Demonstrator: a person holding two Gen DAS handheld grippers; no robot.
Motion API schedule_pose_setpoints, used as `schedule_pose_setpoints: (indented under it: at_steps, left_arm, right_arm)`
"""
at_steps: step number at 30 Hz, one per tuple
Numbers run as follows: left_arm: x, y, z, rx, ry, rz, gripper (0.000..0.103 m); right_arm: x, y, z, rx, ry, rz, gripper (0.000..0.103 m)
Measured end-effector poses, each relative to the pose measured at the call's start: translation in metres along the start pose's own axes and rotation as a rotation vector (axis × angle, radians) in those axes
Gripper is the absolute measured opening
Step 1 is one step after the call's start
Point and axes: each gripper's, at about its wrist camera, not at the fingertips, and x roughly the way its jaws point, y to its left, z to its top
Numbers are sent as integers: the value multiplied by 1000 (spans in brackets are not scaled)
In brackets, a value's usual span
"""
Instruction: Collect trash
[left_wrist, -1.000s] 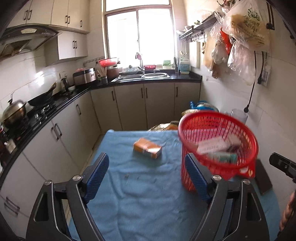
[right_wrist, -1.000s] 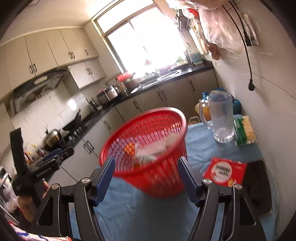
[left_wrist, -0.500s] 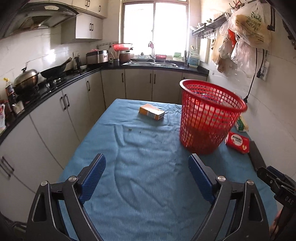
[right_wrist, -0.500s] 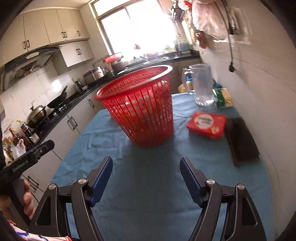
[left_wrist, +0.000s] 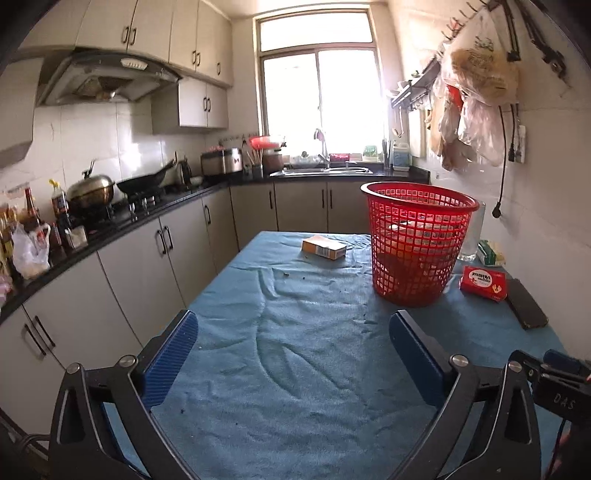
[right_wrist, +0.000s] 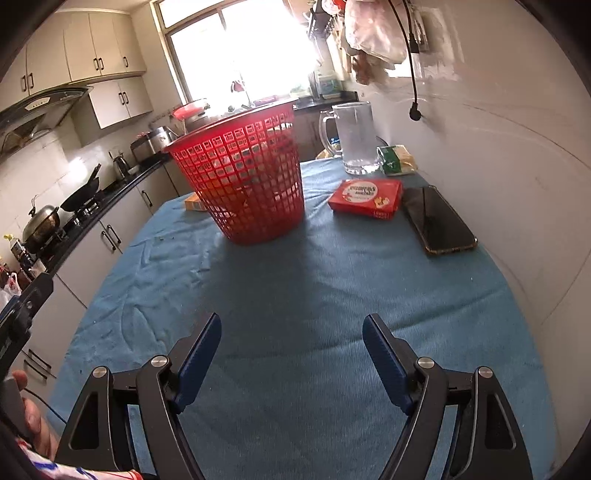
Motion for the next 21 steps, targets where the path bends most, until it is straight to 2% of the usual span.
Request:
schedule_pose_setpoints:
  at_steps: [9, 21]
  left_arm:
    - [-14, -2, -5, -4, -13, -31, 103]
    - [-2, -10, -19, 18, 64, -89, 103]
  right_arm:
    - [-14, 13, -8, -37, -31, -54, 84]
    - [-20, 16, -13, -61, -51, -104, 87]
